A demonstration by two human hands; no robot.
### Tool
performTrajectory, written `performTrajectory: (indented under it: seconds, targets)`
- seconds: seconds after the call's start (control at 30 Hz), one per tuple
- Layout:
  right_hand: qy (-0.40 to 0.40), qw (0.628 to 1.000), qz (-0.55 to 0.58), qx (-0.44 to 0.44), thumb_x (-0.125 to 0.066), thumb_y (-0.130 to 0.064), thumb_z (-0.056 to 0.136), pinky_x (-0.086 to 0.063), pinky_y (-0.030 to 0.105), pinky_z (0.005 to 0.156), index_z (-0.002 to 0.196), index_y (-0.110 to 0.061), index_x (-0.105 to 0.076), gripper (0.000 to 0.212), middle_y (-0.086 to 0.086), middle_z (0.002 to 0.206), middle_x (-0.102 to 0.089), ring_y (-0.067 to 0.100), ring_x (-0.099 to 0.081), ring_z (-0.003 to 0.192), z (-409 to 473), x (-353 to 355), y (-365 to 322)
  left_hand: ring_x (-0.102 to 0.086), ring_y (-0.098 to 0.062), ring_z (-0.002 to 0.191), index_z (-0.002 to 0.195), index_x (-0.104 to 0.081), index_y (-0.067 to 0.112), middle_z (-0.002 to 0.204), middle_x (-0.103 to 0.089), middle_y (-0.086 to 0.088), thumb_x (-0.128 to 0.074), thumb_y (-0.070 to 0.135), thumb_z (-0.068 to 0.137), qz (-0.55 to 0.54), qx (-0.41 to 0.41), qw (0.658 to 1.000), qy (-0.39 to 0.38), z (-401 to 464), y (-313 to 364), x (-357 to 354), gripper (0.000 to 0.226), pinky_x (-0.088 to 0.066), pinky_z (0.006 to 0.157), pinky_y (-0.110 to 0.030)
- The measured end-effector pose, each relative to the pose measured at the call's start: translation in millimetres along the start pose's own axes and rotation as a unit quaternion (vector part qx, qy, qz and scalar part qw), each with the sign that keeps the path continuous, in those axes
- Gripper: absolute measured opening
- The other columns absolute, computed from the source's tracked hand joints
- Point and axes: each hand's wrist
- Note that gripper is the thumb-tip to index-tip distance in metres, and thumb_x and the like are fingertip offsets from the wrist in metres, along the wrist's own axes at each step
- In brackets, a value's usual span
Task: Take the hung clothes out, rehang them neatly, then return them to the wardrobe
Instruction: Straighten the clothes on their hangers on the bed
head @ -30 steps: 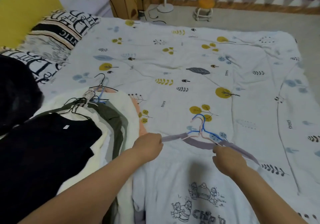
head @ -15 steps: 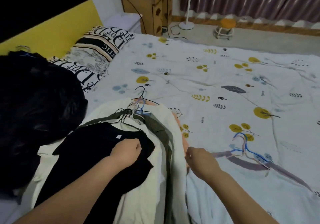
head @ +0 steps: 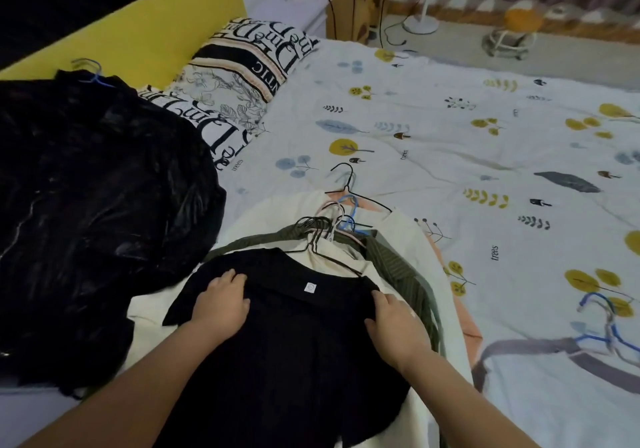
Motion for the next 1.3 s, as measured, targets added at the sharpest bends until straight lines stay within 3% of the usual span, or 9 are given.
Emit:
performTrajectory:
  seconds: [0.17,0.3,0.4,0.57,0.7,0.77,0.87,1.03,1.3]
  targets:
    - [0.027,0.998,0.026,-0.050,-0.042,-0.023,0.095,-0.035,0.034,0.098,0.139,-0.013,-0.027,0.048,0.008,0.134,-0.043,0.026,-0.042,0.122,20.4,-5.5,-5.2,-0.011,-0.022,0.144,0.148,-0.011,0.015,0.157,-0.004,-0.003,-0.038,0.028,0.098,0.016,-0.017,1.000,0.012,45.4,-7.8,-9.7,0.058,-0.027,0.112,-0.039]
    - [0.040,0.992,0.088,-0.086,-0.042,-0.023,0.096,-0.038,0.033,0.090,0.127,-0.012,-0.043,0.032,0.009,0.124,-0.051,0.025,-0.048,0.113,35.2,-4.4,-8.5,-0.020,-0.021,0.141,0.146,-0.017,0.014,0.154,-0.020,-0.003,-0.031,0.021,0.100,-0.010,0.010,1.000,-0.004,75.7,-14.3,-15.4,0.049,-0.027,0.111,-0.043]
    - [0.035,0.988,0.113,-0.098,-0.042,-0.024,0.097,-0.041,0.033,0.084,0.113,-0.008,-0.052,0.024,0.011,0.115,-0.058,0.027,-0.054,0.106,41.1,-4.0,-12.0,-0.040,-0.025,0.125,0.135,-0.038,0.014,0.137,-0.040,-0.005,-0.035,0.024,0.099,0.006,0.014,1.000,0.007,86.5,-16.4,-17.7,0.037,-0.037,0.100,-0.041]
    - [0.071,0.981,0.139,-0.111,-0.040,-0.023,0.095,-0.043,0.035,0.075,0.097,-0.008,-0.054,0.021,0.009,0.099,-0.061,0.026,-0.057,0.092,28.7,-2.5,-16.4,-0.044,-0.024,0.114,0.113,-0.054,0.015,0.119,-0.048,-0.007,-0.044,0.037,0.095,-0.002,0.005,0.998,0.055,89.1,-19.1,-11.1,0.030,-0.037,0.094,-0.036]
    - [0.132,0.971,0.179,-0.091,-0.044,-0.028,0.093,-0.038,0.034,0.062,0.073,-0.022,-0.042,0.020,-0.002,0.076,-0.054,0.018,-0.052,0.072,6.6,9.0,-22.4,-0.054,-0.027,0.099,0.096,-0.059,0.006,0.101,-0.059,-0.009,-0.050,0.029,0.094,-0.068,-0.027,0.989,0.129,71.3,-23.1,8.3,0.025,-0.034,0.095,-0.038]
    - [0.166,0.966,0.181,-0.079,-0.046,-0.030,0.092,-0.031,0.032,0.057,0.066,-0.027,-0.033,0.030,-0.007,0.070,-0.049,0.013,-0.047,0.066,-3.5,19.9,-26.0,-0.058,-0.030,0.082,0.088,-0.059,0.003,0.081,-0.062,-0.010,-0.055,0.025,0.091,-0.109,-0.042,0.978,0.173,56.5,-21.8,25.4,0.022,-0.036,0.083,-0.038]
    - [0.200,0.957,0.204,-0.054,-0.048,-0.031,0.092,-0.032,0.029,0.056,0.070,-0.024,-0.040,0.025,-0.006,0.070,-0.053,0.010,-0.050,0.067,-17.1,40.5,-30.2,-0.054,-0.026,0.068,0.084,-0.055,0.007,0.064,-0.055,-0.002,-0.060,0.024,0.088,-0.143,-0.069,0.963,0.219,31.7,-18.8,55.9,0.018,-0.036,0.073,-0.035]
    - [0.247,0.943,0.222,-0.005,-0.051,-0.027,0.091,-0.035,0.030,0.060,0.081,-0.014,-0.053,0.016,-0.001,0.071,-0.059,0.015,-0.054,0.069,-51.7,76.7,-40.7,-0.063,-0.023,0.080,0.086,-0.069,0.011,0.077,-0.070,-0.002,-0.063,0.020,0.086,-0.172,-0.108,0.941,0.272,-13.8,-10.4,112.6,0.010,-0.043,0.090,-0.044]
    - [0.320,0.911,0.248,0.082,-0.053,-0.022,0.088,-0.031,0.019,0.057,0.068,-0.031,-0.044,0.024,-0.009,0.064,-0.050,0.007,-0.049,0.065,-117.3,143.8,-42.7,-0.064,-0.031,0.077,0.080,-0.072,0.008,0.077,-0.071,-0.008,-0.068,0.014,0.082,-0.161,-0.129,0.893,0.400,-107.6,12.2,192.1,0.008,-0.044,0.080,-0.043]
Point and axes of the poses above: each hand's wrist, its own z-axis towards the middle knuckle, its own x-axis out of the back of the hand, y = z × x
